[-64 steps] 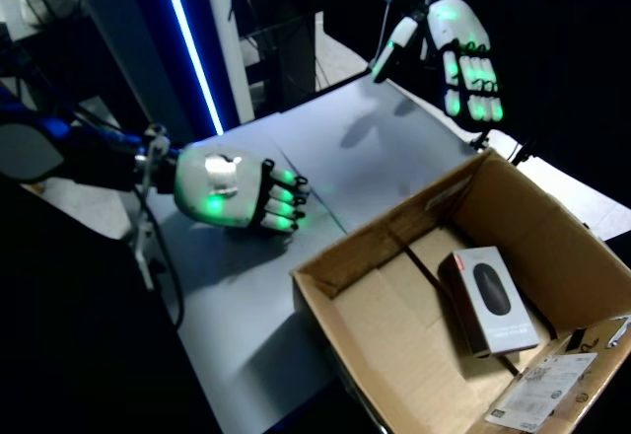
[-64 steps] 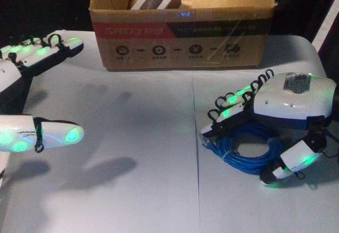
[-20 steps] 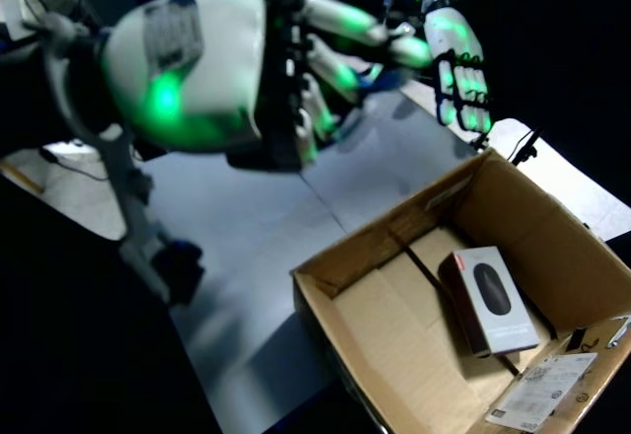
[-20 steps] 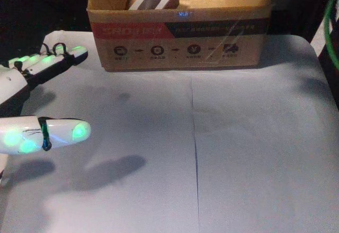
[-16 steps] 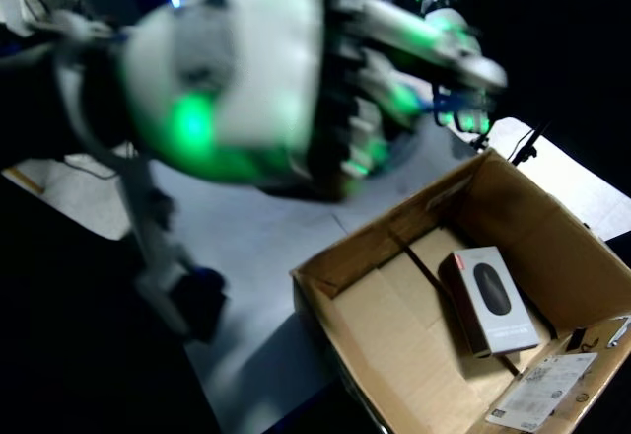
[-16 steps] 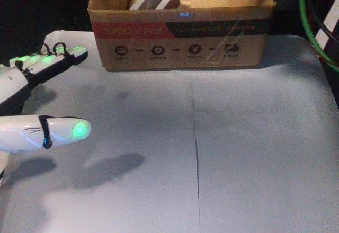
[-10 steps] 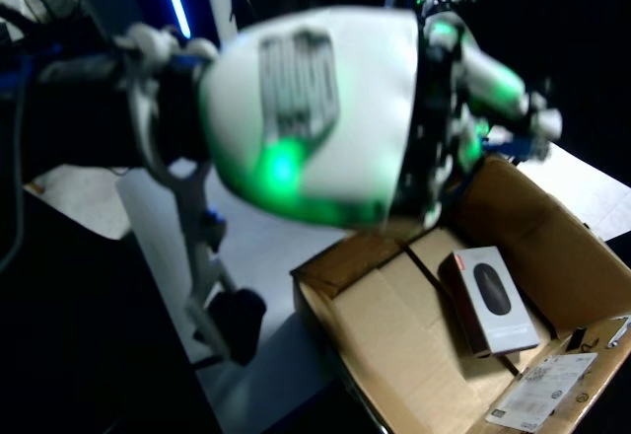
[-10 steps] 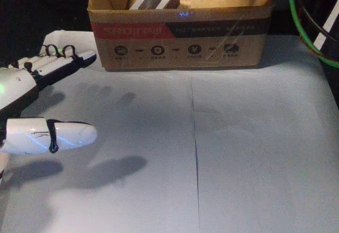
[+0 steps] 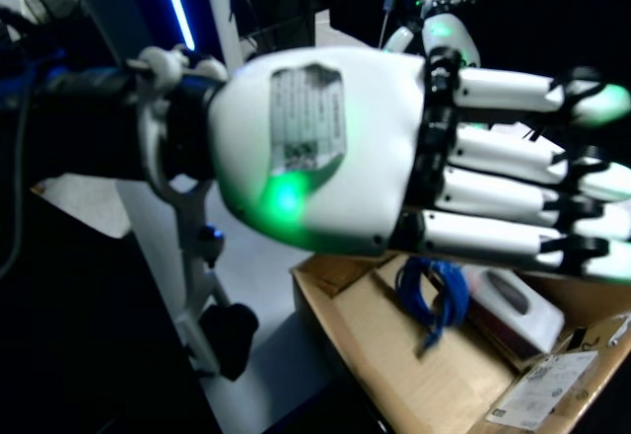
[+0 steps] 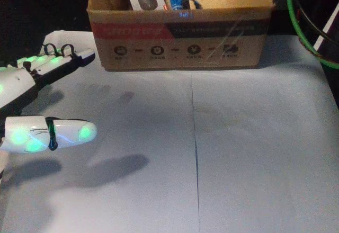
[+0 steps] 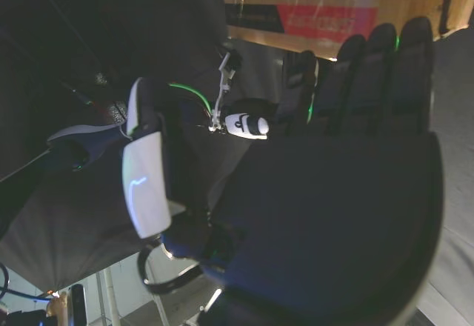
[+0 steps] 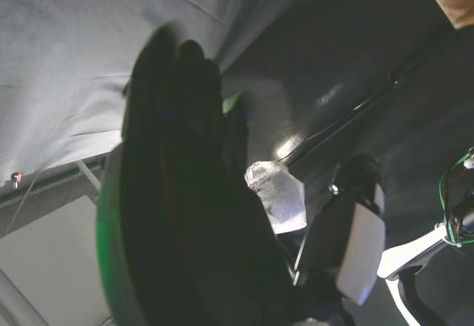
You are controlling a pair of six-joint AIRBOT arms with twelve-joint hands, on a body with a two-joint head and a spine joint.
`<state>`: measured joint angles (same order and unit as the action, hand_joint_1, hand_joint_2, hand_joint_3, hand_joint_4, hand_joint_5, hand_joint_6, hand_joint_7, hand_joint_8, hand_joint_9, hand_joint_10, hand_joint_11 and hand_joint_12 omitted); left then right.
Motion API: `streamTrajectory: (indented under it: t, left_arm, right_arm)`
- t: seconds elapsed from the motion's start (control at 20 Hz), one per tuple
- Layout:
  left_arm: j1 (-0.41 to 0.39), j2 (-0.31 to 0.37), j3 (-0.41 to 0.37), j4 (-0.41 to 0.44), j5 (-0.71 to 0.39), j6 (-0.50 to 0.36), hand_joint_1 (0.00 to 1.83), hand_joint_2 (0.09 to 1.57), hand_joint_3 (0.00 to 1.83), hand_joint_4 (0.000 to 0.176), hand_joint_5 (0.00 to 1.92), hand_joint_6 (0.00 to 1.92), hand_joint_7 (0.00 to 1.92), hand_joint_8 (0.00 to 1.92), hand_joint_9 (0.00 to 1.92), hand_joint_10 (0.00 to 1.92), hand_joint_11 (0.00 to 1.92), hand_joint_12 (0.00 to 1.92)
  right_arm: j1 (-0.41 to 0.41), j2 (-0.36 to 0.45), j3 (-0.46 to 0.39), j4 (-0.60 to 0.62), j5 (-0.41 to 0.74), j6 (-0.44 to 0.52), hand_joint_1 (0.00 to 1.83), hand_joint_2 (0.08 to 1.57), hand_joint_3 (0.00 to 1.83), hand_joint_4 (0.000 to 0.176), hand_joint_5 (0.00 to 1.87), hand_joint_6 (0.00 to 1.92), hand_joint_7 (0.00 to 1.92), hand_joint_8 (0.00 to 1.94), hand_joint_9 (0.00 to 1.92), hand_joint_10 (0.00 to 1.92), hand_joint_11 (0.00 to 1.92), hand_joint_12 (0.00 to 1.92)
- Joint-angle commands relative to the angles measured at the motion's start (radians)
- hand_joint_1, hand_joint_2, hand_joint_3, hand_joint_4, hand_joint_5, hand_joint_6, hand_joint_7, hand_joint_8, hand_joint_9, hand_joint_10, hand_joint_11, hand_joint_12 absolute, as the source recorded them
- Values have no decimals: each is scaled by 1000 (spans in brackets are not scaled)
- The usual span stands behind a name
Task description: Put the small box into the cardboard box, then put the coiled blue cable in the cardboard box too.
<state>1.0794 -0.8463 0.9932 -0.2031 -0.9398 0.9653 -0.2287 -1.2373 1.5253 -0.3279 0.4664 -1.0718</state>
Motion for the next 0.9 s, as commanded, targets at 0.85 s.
streamTrajectory:
  t: [0.85]
  left_arm:
    - [82,66,-61,-69,-357,-9,312,972,5,166,11,0,0,0,0,0,42,23]
  right_arm:
    - [-766,423,-500,491,820,2,684,889,0,176,249,8,75,2,0,0,0,0]
